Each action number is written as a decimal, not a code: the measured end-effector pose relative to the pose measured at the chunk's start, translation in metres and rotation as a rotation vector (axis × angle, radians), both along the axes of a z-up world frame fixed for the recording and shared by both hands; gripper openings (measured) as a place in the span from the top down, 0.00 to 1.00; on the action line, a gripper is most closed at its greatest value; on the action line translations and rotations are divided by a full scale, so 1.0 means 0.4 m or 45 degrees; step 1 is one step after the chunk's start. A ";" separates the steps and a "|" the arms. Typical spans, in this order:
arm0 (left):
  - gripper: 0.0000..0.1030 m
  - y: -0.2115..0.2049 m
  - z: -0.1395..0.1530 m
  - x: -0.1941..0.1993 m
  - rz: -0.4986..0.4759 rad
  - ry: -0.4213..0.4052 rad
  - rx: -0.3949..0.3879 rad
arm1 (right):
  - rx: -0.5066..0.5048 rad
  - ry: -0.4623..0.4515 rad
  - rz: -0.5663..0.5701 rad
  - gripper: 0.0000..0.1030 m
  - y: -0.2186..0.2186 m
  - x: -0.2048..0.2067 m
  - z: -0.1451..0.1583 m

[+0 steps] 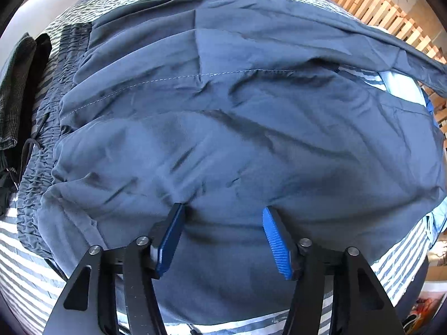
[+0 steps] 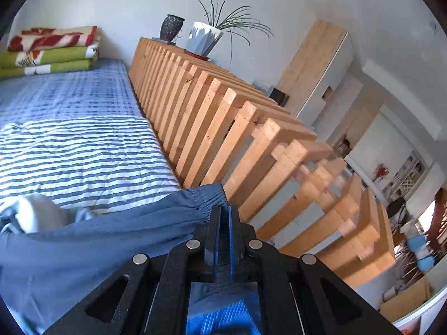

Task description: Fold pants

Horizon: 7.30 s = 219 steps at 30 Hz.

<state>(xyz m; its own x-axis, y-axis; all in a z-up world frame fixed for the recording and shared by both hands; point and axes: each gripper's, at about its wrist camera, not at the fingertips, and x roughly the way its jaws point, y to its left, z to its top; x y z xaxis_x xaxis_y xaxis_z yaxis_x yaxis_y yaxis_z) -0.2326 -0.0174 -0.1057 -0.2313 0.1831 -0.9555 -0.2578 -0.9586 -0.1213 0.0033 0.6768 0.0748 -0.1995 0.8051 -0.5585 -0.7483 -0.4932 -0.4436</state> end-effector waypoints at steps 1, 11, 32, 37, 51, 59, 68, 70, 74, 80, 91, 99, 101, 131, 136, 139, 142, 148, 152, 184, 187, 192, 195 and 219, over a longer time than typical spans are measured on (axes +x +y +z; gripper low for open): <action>0.40 -0.006 0.002 -0.002 0.007 -0.005 0.010 | -0.031 -0.057 -0.012 0.96 0.013 -0.023 -0.037; 0.40 -0.138 0.228 -0.103 0.079 0.114 0.156 | -0.182 -0.142 0.015 0.96 -0.001 -0.021 -0.171; 0.25 0.000 0.074 -0.714 0.457 -0.011 0.239 | -0.074 -0.067 0.110 0.47 -0.066 -0.081 -0.032; 0.22 -0.004 0.029 -0.736 0.485 -0.035 0.225 | -0.315 -0.092 0.551 0.47 -0.220 -0.205 -0.043; 0.19 -0.037 -0.013 -0.782 0.552 -0.061 0.231 | -0.058 -0.547 1.087 0.43 -0.611 -0.438 -0.242; 0.90 -0.024 -0.037 -0.787 0.527 -0.003 0.100 | -0.069 -0.589 1.021 0.90 -0.585 -0.453 -0.264; 1.00 -0.029 0.012 -0.761 0.479 0.093 0.109 | 0.027 -0.479 0.936 1.00 -0.567 -0.438 -0.242; 1.00 -0.049 0.011 -0.761 0.503 0.066 0.161 | -0.006 -0.466 0.907 1.00 -0.551 -0.438 -0.228; 0.63 -0.075 0.045 -0.730 0.483 0.034 0.208 | -0.103 -0.405 0.862 0.73 -0.537 -0.392 -0.176; 0.57 -0.177 0.192 -0.496 0.370 0.197 0.195 | -0.192 -0.267 0.868 0.61 -0.565 -0.165 -0.077; 0.39 -0.546 0.178 0.029 0.650 0.122 0.397 | -0.621 0.017 0.379 0.61 -0.515 0.335 -0.131; 0.35 -0.507 0.032 0.127 0.665 -0.023 0.539 | -0.770 0.034 0.129 0.61 -0.530 0.498 -0.206; 0.32 -0.487 0.025 0.131 0.652 -0.023 0.580 | -0.825 0.097 0.061 0.61 -0.517 0.531 -0.213; 0.88 -0.466 0.105 0.099 0.714 0.117 0.643 | -0.815 0.662 -0.016 0.99 -0.480 0.597 -0.110; 0.89 -0.471 0.197 0.071 0.692 0.186 0.642 | -0.679 0.742 0.064 0.99 -0.488 0.529 0.020; 0.89 -0.472 0.257 0.010 0.664 0.220 0.613 | -0.607 0.741 0.086 0.99 -0.464 0.446 0.087; 0.89 -0.462 0.285 -0.090 0.657 0.203 0.575 | -0.559 0.731 0.094 0.99 -0.421 0.330 0.133; 0.89 -0.428 0.263 -0.336 0.703 0.147 0.515 | -0.409 0.573 0.056 0.99 -0.340 0.031 0.125; 0.83 -0.389 0.201 -0.503 0.746 0.108 0.444 | -0.345 0.447 0.022 0.99 -0.284 -0.181 0.061; 0.34 -0.470 0.072 -0.488 0.690 0.069 0.276 | -0.666 -0.080 0.507 0.67 -0.624 -0.316 -0.279; 0.23 -0.441 0.072 -0.445 0.542 0.073 0.235 | -0.875 -0.045 0.579 0.62 -0.633 -0.222 -0.286; 0.12 -0.405 0.039 -0.403 0.452 0.052 0.185 | -0.971 -0.145 0.597 0.44 -0.694 -0.106 -0.379; 0.04 -0.390 0.021 -0.414 0.447 0.049 0.165 | -0.918 -0.128 0.628 0.44 -0.721 -0.132 -0.417; 0.52 -0.349 0.153 -0.173 0.229 0.089 0.085 | -0.707 0.047 0.824 1.00 -0.803 -0.039 -0.071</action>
<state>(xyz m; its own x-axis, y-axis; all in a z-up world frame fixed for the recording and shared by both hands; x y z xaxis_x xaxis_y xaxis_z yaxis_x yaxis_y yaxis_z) -0.3017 -0.1571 -0.0444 -0.3313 0.1953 -0.9231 -0.0935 -0.9803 -0.1738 -0.0122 0.3557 0.0464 -0.5516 0.1377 -0.8227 -0.2534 -0.9673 0.0080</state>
